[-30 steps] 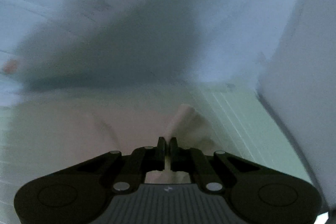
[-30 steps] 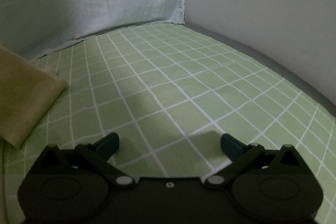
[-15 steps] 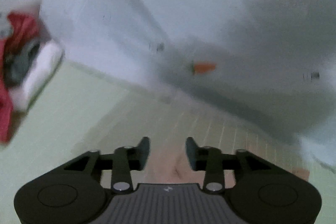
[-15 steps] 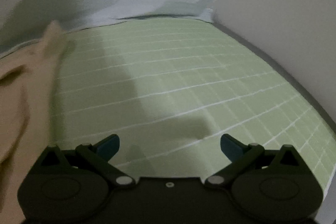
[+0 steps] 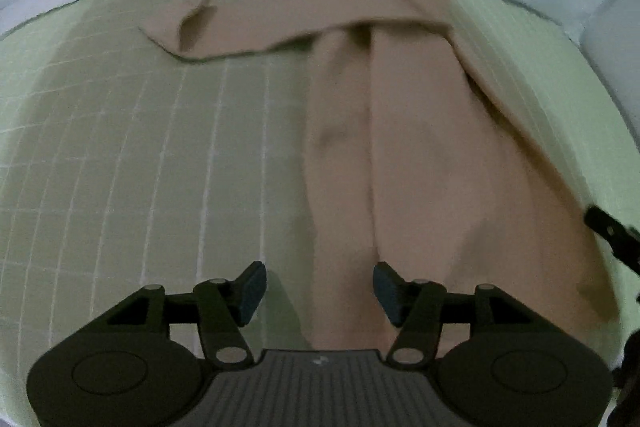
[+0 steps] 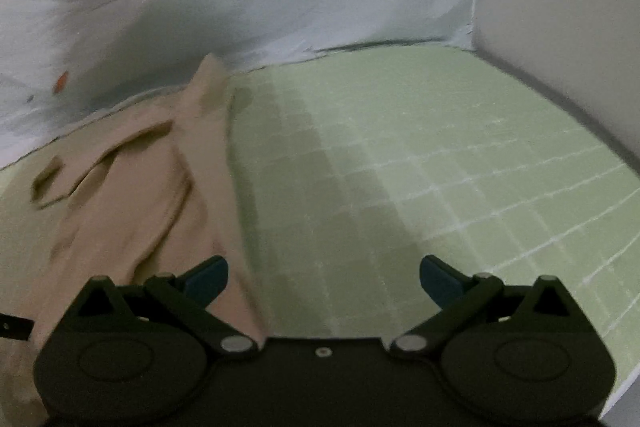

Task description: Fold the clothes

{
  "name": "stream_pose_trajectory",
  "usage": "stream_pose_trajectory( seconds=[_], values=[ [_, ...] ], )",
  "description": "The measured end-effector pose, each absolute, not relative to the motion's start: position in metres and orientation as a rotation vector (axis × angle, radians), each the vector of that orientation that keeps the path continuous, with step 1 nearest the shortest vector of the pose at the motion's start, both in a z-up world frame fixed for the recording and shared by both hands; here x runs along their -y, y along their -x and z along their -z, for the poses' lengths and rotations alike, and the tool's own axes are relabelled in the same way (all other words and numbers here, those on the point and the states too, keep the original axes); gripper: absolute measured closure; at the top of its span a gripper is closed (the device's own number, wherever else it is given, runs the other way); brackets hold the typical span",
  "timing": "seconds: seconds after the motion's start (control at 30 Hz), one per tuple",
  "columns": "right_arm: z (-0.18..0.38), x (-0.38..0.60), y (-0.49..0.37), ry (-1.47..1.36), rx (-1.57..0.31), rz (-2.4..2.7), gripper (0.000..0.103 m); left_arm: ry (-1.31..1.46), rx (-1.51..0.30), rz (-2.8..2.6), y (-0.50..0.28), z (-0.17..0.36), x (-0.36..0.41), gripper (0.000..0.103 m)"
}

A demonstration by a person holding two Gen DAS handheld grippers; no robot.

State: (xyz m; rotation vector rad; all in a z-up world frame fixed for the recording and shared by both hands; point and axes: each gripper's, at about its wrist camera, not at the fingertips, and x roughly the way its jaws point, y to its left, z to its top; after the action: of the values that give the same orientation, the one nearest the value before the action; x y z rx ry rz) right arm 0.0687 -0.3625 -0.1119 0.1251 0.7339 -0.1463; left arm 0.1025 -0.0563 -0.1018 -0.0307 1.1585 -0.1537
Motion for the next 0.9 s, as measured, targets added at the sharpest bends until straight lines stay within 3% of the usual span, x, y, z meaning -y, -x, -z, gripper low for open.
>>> stream_pose_trajectory(
  seconds=[0.2,0.3,0.4,0.47,0.57,0.9],
  values=[
    [0.124,0.346,-0.052,-0.102,-0.802,0.129,0.008,0.001,-1.183,0.139,-0.074,0.109,0.042,0.030],
    [0.127,0.339,-0.048,-0.081,-0.841,0.146,0.024,-0.047,-1.190,0.146,-0.070,0.111,0.044,0.023],
    [0.127,0.334,-0.047,-0.082,-0.863,0.140,0.047,-0.066,-1.189,0.163,-0.067,0.113,0.044,0.020],
    [0.125,0.328,-0.045,-0.074,-0.867,0.135,0.071,-0.081,-1.195,0.179,-0.067,0.114,0.044,0.019],
    [0.118,0.316,-0.038,-0.034,-0.847,0.119,0.097,-0.121,-1.220,0.207,-0.069,0.117,0.045,0.015],
    [0.098,0.267,-0.024,0.146,-0.773,-0.002,0.099,-0.171,-1.238,0.261,-0.071,0.122,0.048,0.007]
  ],
)
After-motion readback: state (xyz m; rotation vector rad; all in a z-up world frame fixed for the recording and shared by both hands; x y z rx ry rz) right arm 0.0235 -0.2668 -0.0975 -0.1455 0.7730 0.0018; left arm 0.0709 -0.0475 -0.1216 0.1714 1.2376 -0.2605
